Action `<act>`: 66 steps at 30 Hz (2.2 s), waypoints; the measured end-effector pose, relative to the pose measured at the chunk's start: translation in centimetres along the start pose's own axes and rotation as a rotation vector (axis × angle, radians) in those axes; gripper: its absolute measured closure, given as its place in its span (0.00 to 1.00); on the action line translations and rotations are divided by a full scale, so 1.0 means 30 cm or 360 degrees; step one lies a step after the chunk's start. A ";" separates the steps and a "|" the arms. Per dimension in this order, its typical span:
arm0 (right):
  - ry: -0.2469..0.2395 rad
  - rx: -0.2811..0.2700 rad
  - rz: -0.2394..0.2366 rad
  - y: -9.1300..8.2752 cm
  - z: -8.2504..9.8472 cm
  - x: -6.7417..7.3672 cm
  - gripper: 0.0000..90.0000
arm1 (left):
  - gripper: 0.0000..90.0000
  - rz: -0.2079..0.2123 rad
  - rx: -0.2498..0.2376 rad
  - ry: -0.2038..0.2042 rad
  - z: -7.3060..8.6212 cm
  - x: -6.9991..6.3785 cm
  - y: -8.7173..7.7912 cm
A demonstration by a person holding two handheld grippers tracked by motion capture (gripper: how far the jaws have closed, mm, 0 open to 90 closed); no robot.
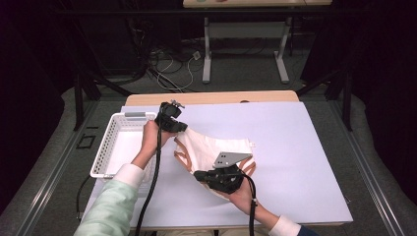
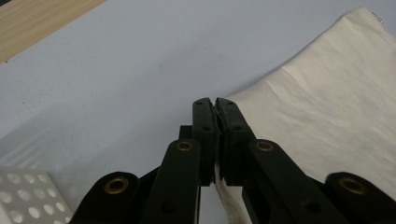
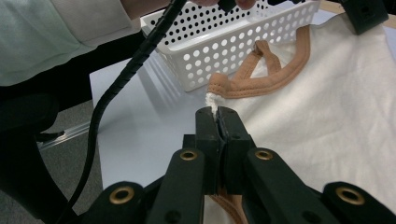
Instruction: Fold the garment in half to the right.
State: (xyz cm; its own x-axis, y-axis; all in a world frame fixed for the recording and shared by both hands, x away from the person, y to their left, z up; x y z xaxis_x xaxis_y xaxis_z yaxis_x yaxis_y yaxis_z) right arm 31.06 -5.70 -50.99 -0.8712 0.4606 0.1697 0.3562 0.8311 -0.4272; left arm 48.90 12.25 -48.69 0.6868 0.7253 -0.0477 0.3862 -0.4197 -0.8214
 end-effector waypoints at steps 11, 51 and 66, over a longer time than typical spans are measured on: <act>-0.0019 -0.0034 0.0040 -0.028 -0.010 0.004 0.98 | 0.97 0.0005 0.0020 0.0007 -0.035 -0.010 -0.021; 0.0023 0.0139 0.0196 -0.138 0.113 -0.037 0.97 | 0.96 0.0128 0.0034 0.0168 -0.184 -0.242 0.223; 0.0021 0.0310 0.0214 -0.154 0.189 -0.061 0.97 | 0.95 0.0207 0.0042 0.0132 -0.159 -0.290 0.337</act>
State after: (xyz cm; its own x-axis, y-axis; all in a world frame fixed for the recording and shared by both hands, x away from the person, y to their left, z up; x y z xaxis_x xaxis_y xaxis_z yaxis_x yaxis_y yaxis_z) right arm 29.09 -12.14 -54.36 -0.8154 0.5683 0.1106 0.3959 0.6866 -0.6098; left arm 49.77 -0.90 -53.85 0.7790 0.6177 -0.1081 0.2752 -0.4917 -0.8261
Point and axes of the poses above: each handheld gripper's, and its own axes: y roughly forward along the jaws, z roughly out of its underside, x roughly to its left, the point moved 3 cm from there along y, roughly forward along the jaws, and after that the axes turned 1 degree about z, right-handed, at the moved point
